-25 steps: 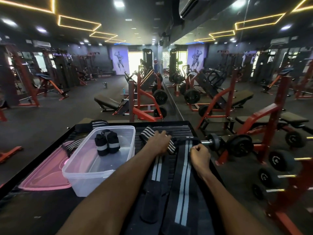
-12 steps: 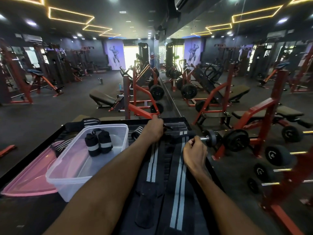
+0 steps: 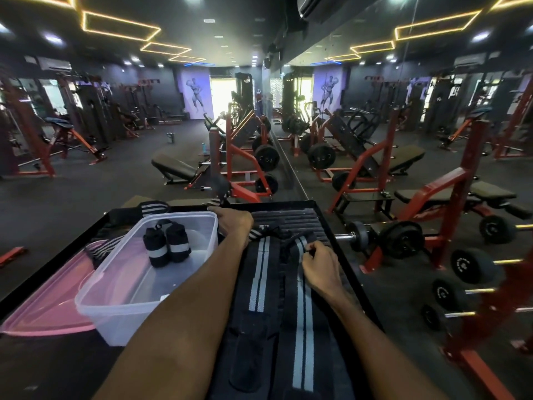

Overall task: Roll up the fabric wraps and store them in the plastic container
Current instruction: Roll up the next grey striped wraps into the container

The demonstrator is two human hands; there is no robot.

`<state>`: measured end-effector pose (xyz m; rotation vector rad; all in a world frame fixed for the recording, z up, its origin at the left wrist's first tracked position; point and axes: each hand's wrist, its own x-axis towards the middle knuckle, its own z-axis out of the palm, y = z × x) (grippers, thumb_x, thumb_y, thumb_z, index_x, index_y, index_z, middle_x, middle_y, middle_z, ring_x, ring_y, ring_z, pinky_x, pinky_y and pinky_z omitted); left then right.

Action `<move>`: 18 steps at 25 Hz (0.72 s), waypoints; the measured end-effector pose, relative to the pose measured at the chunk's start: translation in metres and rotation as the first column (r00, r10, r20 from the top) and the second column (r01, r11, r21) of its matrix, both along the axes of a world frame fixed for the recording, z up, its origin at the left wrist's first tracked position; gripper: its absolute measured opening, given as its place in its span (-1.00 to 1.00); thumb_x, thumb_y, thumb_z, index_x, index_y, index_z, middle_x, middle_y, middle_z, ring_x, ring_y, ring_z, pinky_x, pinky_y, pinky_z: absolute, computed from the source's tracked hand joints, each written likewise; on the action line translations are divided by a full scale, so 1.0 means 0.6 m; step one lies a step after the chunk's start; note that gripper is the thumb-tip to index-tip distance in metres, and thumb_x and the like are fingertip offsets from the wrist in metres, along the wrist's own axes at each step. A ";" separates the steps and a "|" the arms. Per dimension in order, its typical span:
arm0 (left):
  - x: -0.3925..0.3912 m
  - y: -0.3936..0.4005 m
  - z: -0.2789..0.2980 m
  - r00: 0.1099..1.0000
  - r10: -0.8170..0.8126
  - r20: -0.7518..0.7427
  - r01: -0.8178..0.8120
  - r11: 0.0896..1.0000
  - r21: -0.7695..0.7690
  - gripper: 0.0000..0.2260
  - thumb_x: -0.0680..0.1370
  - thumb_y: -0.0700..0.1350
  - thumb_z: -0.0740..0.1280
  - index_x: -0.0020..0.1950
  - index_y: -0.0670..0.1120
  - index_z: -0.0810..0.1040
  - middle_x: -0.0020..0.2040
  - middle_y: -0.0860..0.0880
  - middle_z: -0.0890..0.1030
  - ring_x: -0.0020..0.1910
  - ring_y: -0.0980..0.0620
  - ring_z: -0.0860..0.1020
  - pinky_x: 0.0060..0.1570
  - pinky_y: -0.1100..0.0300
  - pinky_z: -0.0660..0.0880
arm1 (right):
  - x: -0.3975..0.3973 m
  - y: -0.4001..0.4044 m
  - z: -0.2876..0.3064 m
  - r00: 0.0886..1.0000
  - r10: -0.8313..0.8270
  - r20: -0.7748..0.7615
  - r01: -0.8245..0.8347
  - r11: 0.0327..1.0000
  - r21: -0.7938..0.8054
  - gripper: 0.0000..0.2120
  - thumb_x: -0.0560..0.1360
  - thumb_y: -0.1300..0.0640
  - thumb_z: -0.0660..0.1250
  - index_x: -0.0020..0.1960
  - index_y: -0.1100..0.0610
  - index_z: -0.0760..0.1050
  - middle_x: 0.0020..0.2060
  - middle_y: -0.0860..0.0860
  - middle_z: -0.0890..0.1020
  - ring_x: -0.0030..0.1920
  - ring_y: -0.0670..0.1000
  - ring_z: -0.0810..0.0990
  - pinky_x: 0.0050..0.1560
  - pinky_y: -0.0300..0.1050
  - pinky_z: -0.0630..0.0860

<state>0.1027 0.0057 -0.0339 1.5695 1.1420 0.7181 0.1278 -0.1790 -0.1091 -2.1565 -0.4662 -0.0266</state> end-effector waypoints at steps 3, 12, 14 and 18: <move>0.004 -0.025 0.008 0.992 0.063 0.113 -0.054 0.995 -0.078 -0.32 0.57 -0.23 0.27 0.56 -0.21 -0.07 0.49 -0.25 0.31 0.35 -0.20 0.45 0.09 0.14 0.38 | 0.001 0.002 -0.004 1.000 0.006 -0.017 -0.006 1.000 -0.012 -0.84 0.52 0.19 0.26 0.09 0.08 0.50 0.04 0.02 0.53 0.10 0.02 0.51 0.27 0.12 0.45; 0.004 -0.036 -0.048 0.768 -0.319 -0.556 0.506 0.834 0.220 -0.65 0.46 0.00 0.38 0.15 -0.19 0.56 0.19 -0.24 0.59 0.17 -0.23 0.56 0.15 -0.02 0.54 | -0.017 -0.018 0.023 0.923 -0.162 0.350 0.260 0.931 -0.256 -0.87 0.48 0.06 0.29 0.01 0.05 0.48 0.16 0.06 0.32 0.17 0.09 0.36 0.25 0.02 0.36; 0.000 -0.041 -0.045 0.765 -0.344 -0.545 0.537 0.808 0.242 -0.65 0.45 -0.01 0.42 0.12 -0.21 0.60 0.14 -0.24 0.62 0.12 -0.20 0.59 0.07 0.05 0.57 | -0.017 -0.015 0.026 0.921 -0.108 0.374 0.195 0.959 -0.205 -0.92 0.49 0.10 0.28 -0.02 0.06 0.49 0.05 0.02 0.37 0.10 0.04 0.39 0.17 -0.04 0.42; -0.002 -0.039 -0.031 0.810 -0.382 -0.445 0.494 0.854 0.166 -0.64 0.43 -0.08 0.45 0.12 -0.27 0.59 0.09 -0.20 0.63 0.05 -0.18 0.61 -0.05 0.12 0.56 | -0.018 0.003 0.021 0.956 0.067 0.286 -0.056 0.997 -0.046 -0.90 0.53 0.21 0.25 -0.14 0.08 0.50 -0.16 -0.03 0.55 -0.11 0.00 0.56 -0.07 -0.05 0.54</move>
